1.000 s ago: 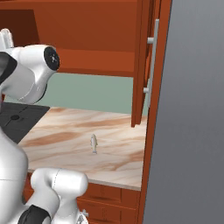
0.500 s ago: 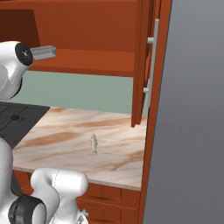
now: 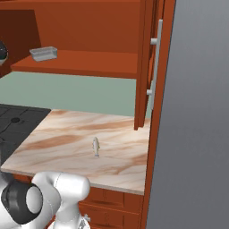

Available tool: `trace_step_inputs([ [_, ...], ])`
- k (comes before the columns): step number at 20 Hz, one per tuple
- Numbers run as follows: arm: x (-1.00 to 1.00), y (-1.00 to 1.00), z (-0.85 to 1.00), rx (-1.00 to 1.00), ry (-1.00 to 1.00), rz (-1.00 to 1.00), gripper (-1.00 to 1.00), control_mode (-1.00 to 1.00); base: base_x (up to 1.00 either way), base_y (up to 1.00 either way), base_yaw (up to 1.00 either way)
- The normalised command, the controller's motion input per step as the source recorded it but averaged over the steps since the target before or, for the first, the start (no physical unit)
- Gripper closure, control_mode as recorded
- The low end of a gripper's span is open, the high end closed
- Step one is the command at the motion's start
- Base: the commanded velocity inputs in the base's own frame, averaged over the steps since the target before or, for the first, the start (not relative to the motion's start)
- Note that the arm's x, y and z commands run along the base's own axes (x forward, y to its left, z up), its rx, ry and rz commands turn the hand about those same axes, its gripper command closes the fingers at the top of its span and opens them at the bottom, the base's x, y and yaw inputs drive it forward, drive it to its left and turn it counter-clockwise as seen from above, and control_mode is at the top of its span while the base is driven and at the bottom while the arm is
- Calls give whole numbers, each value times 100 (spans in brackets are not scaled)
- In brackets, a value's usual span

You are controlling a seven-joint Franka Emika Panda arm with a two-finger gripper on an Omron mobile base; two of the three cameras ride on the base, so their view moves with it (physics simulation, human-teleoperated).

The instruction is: Retrieve the tupperware from the cabinet, then place the raw meat into the tupperware to avoid contamination.

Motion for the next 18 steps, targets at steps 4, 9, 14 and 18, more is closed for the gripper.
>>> trace_step_inputs([
  [4, -1, 2, 0, -7, -2, 0, -100, -100, 0, 0, 0],
  [9, -22, -31, 0, -3, -10, 0, -100, -100, 0, 0, 0],
  [14, -23, -38, 0, -1, -14, 0, -100, -100, 0, 0, 0],
  [18, -33, -36, 0, -9, -28, 0, -100, -100, 0, 0, 0],
])
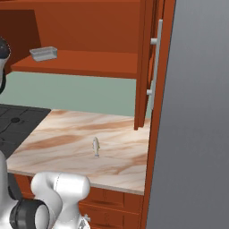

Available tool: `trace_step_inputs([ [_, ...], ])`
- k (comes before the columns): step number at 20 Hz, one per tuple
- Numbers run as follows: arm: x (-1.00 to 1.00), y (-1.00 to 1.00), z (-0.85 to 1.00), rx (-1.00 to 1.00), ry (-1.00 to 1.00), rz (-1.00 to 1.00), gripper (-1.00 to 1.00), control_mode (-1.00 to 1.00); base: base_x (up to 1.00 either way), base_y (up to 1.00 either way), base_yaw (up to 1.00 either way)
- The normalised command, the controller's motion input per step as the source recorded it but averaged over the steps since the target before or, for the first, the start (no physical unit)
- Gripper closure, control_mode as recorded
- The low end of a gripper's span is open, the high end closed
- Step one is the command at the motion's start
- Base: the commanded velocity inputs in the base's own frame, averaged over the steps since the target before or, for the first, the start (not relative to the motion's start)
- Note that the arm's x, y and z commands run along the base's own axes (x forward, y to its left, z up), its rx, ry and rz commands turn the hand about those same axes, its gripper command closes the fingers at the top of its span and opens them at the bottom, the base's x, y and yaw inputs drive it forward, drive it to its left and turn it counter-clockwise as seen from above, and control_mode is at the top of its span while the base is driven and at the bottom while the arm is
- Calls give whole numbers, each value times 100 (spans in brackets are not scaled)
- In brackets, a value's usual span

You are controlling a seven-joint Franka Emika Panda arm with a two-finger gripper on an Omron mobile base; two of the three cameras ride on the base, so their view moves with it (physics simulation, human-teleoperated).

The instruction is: Retrieve the tupperware from the cabinet, then place the raw meat into the tupperware to avoid contamination.

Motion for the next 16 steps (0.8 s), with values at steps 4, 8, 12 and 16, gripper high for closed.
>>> trace_step_inputs([
  [4, -40, -43, 0, -15, -33, 0, -100, -100, 0, 0, 0],
  [8, -35, -50, 4, -21, -28, 1, -100, -100, 0, 0, 0],
  [12, -36, -59, 9, -24, -31, 0, -100, -100, 0, 0, 0],
  [16, -42, -70, 11, -29, -35, 0, -100, -100, 0, 0, 0],
])
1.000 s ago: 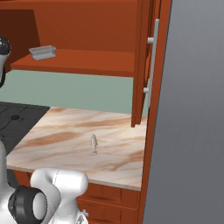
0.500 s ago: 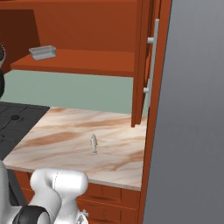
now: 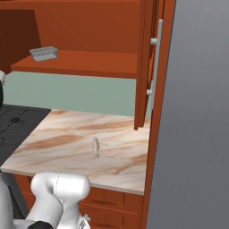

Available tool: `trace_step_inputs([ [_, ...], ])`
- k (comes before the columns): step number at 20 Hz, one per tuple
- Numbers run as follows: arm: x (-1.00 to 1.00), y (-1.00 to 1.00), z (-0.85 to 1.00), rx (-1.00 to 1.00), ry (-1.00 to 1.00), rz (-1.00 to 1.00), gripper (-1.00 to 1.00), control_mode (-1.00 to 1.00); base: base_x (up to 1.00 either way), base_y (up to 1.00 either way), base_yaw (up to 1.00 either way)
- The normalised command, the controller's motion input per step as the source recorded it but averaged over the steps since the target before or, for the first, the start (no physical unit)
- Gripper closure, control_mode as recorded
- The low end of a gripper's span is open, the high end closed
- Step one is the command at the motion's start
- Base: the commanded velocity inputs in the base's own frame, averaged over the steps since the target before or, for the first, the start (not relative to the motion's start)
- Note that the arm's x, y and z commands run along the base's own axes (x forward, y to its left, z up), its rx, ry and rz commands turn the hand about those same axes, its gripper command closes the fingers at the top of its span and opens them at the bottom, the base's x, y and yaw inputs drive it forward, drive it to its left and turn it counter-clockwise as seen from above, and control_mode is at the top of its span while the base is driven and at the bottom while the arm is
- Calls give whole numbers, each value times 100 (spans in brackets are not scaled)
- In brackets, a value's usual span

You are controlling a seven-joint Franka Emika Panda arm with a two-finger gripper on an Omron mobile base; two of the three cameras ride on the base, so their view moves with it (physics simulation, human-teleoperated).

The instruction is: Retrieve the tupperware from the cabinet, then place the raw meat into the tupperware to avoid contamination.

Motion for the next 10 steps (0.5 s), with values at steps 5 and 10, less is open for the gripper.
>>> trace_step_inputs([
  [5, -35, -64, 17, -33, -34, 0, -100, -100, 0, 0, 0],
  [10, -16, -37, 2, -34, -31, 0, -100, -100, 0, 0, 0],
])
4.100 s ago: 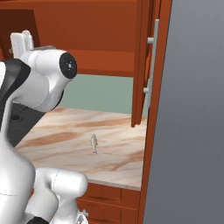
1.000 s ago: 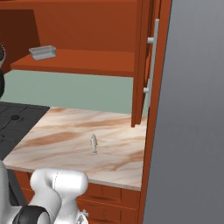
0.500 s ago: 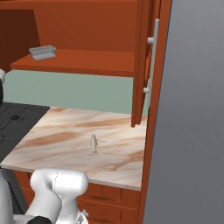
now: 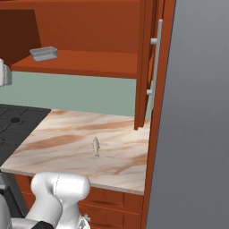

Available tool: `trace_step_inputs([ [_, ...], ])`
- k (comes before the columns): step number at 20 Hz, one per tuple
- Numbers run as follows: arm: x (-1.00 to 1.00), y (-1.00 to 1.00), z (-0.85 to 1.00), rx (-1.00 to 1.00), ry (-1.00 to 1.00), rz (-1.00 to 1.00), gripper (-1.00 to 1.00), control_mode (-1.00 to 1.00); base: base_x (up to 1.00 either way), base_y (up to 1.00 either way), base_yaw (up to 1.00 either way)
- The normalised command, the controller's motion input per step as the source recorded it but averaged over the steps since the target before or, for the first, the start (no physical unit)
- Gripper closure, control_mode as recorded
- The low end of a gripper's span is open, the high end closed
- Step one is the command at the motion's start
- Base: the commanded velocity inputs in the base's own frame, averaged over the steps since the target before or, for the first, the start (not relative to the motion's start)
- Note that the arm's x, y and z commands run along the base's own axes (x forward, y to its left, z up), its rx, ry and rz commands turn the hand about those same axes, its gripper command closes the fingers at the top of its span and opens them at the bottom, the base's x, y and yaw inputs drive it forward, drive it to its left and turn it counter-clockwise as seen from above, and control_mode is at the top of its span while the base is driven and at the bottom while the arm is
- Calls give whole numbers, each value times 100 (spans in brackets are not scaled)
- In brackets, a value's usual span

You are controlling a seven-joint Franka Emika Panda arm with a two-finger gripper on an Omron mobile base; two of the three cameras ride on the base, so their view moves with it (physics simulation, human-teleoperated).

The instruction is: Retrieve the tupperware from the cabinet, then place the raw meat into the tupperware to avoid contamination.

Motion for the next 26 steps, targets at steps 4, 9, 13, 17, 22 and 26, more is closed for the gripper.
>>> trace_step_inputs([
  [4, 0, -7, 10, -21, -13, -6, -100, -100, 0, 0, 0],
  [9, 11, 0, 10, -4, 0, -3, -100, -100, 0, 0, 0],
  [13, 23, -3, 0, 0, 9, -13, -100, -100, 0, 0, 0],
  [17, 26, -8, -11, 0, 0, -15, -100, -100, 0, 0, 0],
  [22, 31, -3, -13, 0, 0, -14, -100, -100, 0, 0, 0],
  [26, 33, 0, -7, 0, 0, -7, -100, -100, 0, 0, 0],
])
